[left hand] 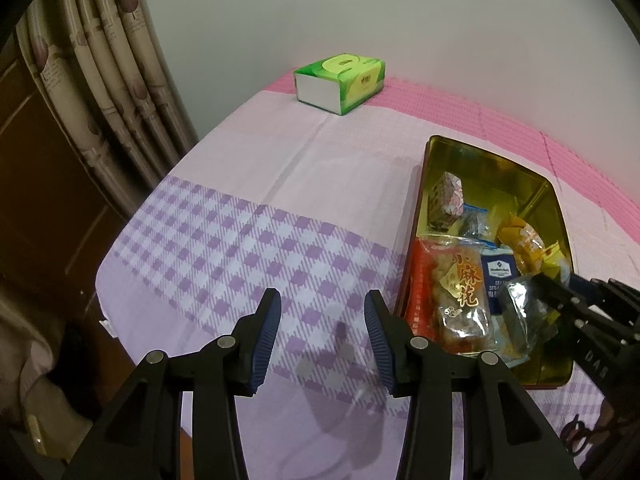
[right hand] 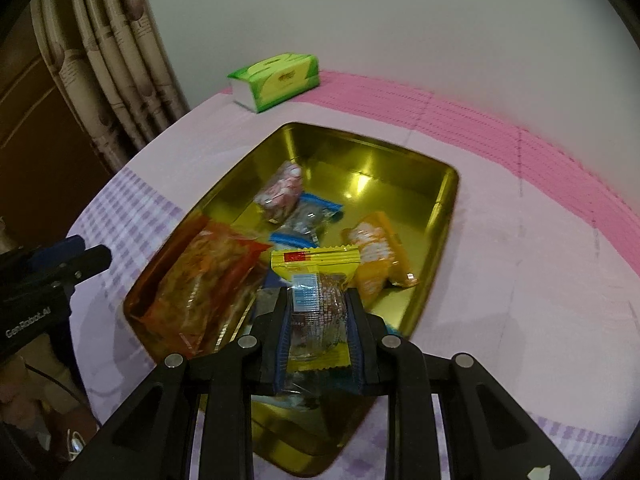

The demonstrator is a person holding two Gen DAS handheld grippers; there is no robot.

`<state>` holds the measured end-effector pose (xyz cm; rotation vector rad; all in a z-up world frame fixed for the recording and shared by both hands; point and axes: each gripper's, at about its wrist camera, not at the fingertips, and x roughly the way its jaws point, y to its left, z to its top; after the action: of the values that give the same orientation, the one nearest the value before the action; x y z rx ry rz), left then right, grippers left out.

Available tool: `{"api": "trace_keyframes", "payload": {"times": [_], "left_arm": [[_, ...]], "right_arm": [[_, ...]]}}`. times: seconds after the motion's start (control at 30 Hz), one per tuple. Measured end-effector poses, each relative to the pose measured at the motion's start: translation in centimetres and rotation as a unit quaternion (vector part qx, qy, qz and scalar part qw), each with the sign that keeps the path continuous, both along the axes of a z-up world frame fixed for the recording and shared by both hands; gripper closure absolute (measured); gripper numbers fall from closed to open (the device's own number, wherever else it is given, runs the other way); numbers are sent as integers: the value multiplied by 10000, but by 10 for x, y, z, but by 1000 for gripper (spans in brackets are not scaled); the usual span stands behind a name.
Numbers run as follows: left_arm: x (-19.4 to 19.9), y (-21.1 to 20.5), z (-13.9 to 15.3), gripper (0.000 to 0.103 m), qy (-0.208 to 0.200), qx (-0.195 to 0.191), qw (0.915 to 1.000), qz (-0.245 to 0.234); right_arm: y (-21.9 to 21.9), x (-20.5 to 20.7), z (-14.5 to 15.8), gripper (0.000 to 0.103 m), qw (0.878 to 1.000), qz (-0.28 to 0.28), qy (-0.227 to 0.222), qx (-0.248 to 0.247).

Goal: Organize snacks
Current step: 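Carry the yellow-wrapped cake into the gold tin with the right gripper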

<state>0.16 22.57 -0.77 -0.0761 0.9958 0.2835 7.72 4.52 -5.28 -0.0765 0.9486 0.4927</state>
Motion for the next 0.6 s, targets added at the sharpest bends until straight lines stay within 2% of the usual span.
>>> {"api": "trace_keyframes", "payload": {"times": [0.27, 0.6], "left_arm": [[1, 1, -3, 58, 48, -6, 10000, 0], [1, 0, -6, 58, 102, 5, 9999, -15]], "right_arm": [[9, 0, -4, 80, 10000, 37, 47, 40], [9, 0, -5, 75, 9999, -82, 31, 85]]}}
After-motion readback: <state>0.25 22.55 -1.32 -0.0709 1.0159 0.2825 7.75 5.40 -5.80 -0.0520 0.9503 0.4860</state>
